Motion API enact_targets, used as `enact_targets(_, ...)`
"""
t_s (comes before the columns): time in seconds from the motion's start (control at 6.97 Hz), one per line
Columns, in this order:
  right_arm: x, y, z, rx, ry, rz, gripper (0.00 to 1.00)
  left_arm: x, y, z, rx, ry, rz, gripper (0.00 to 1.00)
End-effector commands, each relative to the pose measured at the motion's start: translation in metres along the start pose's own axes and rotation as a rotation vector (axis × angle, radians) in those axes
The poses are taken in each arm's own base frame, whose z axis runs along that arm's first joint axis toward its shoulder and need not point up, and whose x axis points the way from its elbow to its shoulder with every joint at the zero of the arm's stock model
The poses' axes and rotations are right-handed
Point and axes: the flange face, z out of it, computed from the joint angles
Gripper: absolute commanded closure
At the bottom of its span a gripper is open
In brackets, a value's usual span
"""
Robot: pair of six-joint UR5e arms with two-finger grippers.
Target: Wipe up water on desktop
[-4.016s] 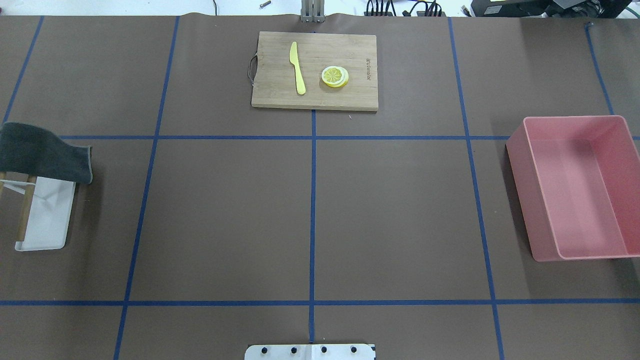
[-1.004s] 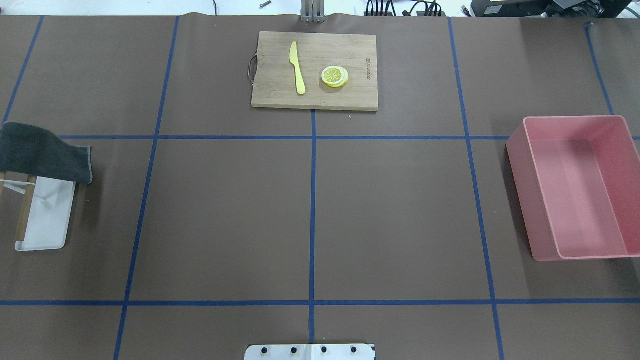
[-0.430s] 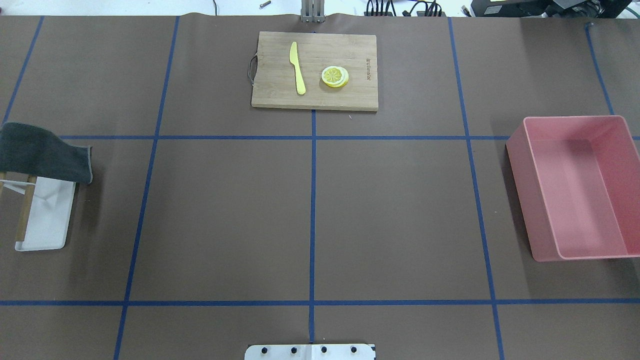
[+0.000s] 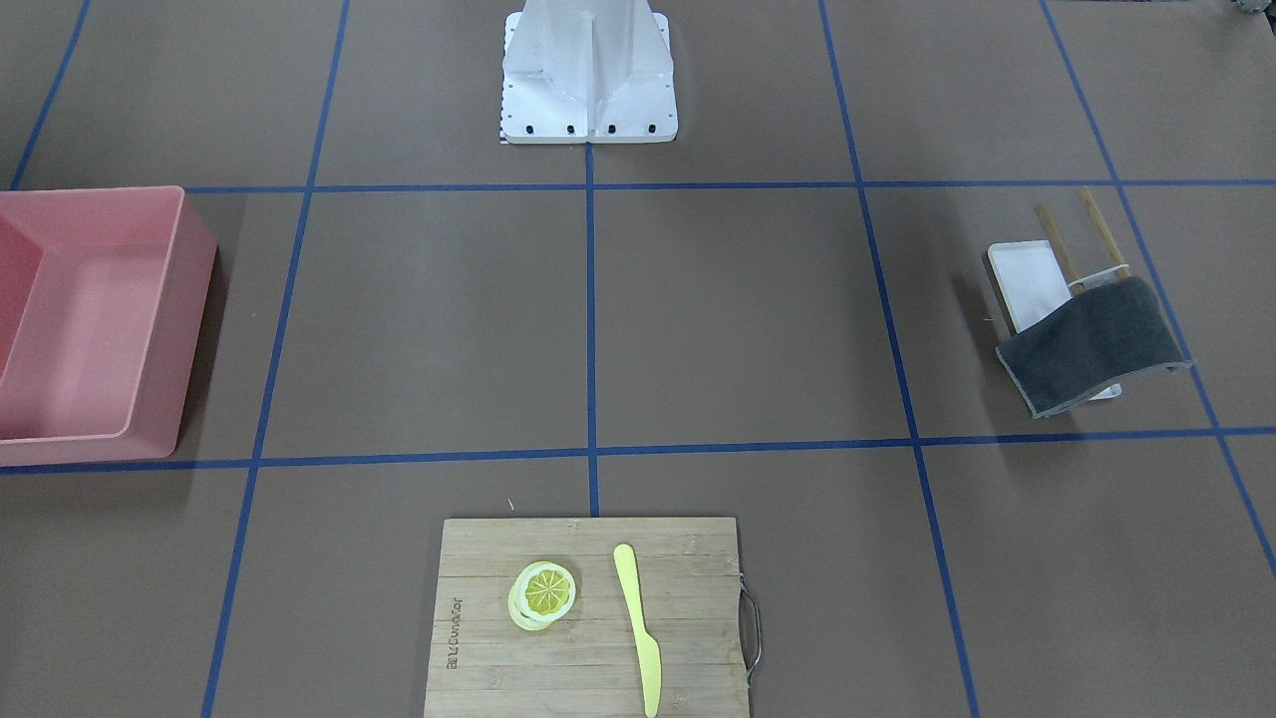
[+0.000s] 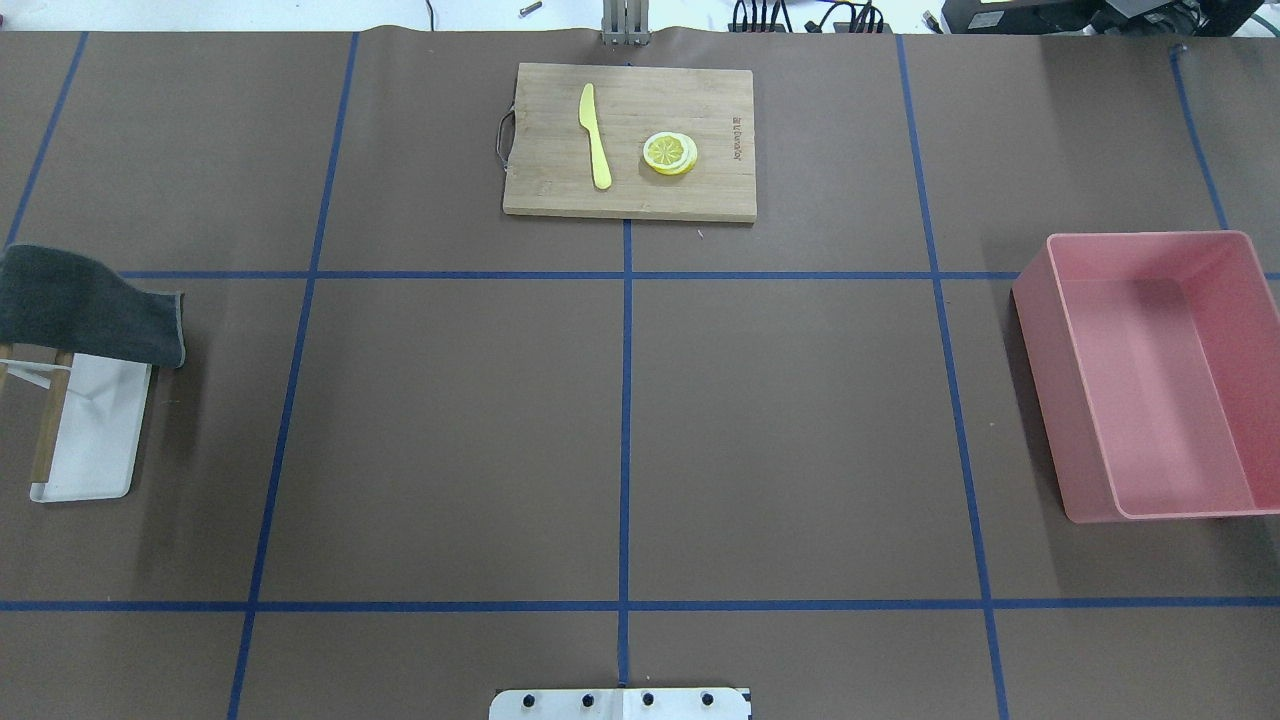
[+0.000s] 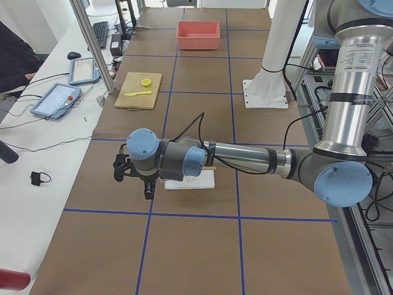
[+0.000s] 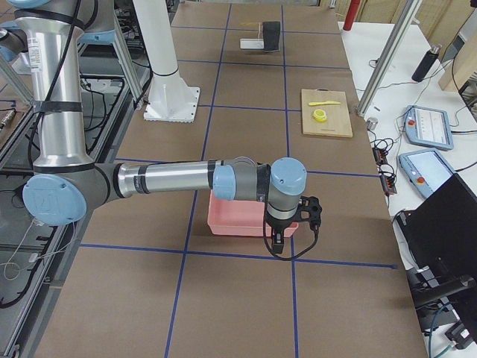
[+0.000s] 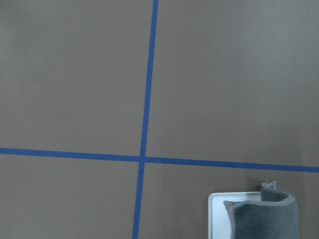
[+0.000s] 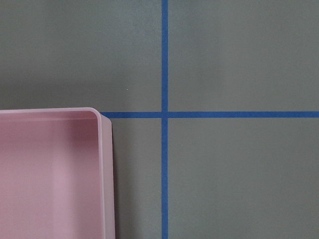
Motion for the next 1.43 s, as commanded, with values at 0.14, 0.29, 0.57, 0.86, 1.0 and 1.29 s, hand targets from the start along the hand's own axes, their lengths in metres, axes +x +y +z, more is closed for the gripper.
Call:
enact_targets(0.14,-0.013,0.002,-0.003,0.004,-0.109,-0.002,0.00,-0.035,0.032,0.056,0.000,0.047,-0.056,0.01)
enact_targets(0.29,-0.013,0.002,-0.002,0.002,-0.114,-0.002,0.00,-0.054,0.039,0.072,0.021,0.077,-0.096,0.01)
enact_targets(0.57,-0.014,0.002,-0.003,0.003,-0.117,-0.003,0.00,-0.052,0.048,0.081,0.009,0.094,-0.087,0.02)
enact_targets(0.86,-0.014,0.002,-0.003,0.002,-0.119,-0.002,0.00,-0.033,0.051,0.083,-0.014,0.178,-0.130,0.02)
enact_targets(1.0,-0.014,0.002,-0.003,0.002,-0.117,-0.002,0.00,-0.030,0.057,0.095,-0.019,0.193,-0.138,0.03)
enact_targets(1.29,-0.015,0.002,-0.003,0.004,-0.117,-0.004,0.00,-0.044,0.071,0.110,0.015,0.229,-0.040,0.04)
